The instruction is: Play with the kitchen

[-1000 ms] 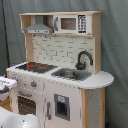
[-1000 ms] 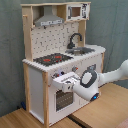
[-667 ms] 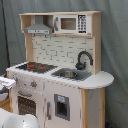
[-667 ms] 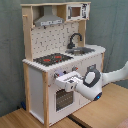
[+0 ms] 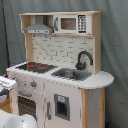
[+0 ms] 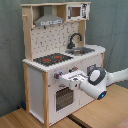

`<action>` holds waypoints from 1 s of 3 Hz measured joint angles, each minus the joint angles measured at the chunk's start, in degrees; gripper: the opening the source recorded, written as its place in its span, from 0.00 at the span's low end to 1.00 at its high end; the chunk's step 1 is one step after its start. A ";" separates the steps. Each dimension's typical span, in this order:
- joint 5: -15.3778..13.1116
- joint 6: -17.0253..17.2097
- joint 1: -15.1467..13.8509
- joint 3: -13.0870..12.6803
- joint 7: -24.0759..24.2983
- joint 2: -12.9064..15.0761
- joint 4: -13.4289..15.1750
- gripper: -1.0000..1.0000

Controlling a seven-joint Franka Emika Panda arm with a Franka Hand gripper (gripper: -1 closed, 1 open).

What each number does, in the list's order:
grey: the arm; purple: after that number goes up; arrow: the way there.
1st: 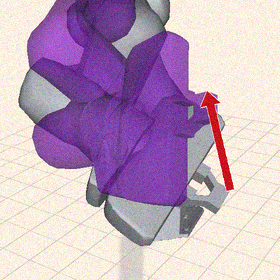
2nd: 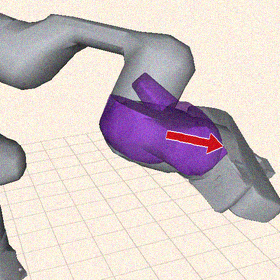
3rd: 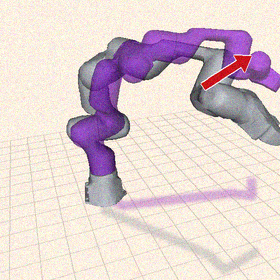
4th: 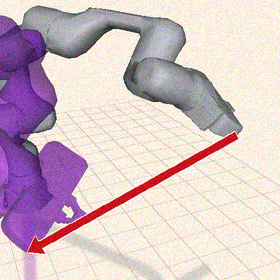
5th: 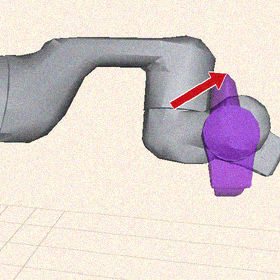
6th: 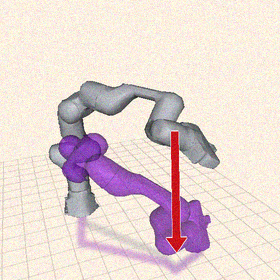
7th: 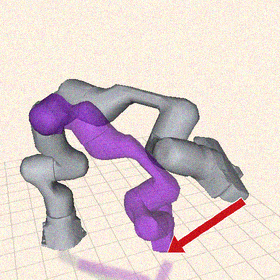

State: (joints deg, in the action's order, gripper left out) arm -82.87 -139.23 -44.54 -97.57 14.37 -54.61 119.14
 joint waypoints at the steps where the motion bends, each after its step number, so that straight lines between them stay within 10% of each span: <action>1: -0.22 -1.42 0.21 0.56 0.11 2.41 5.09 1.00; 3: -1.33 -10.47 -2.35 1.36 -3.74 2.31 2.17 1.00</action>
State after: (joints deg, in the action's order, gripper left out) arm -84.20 -149.70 -46.89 -96.21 10.63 -52.30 121.31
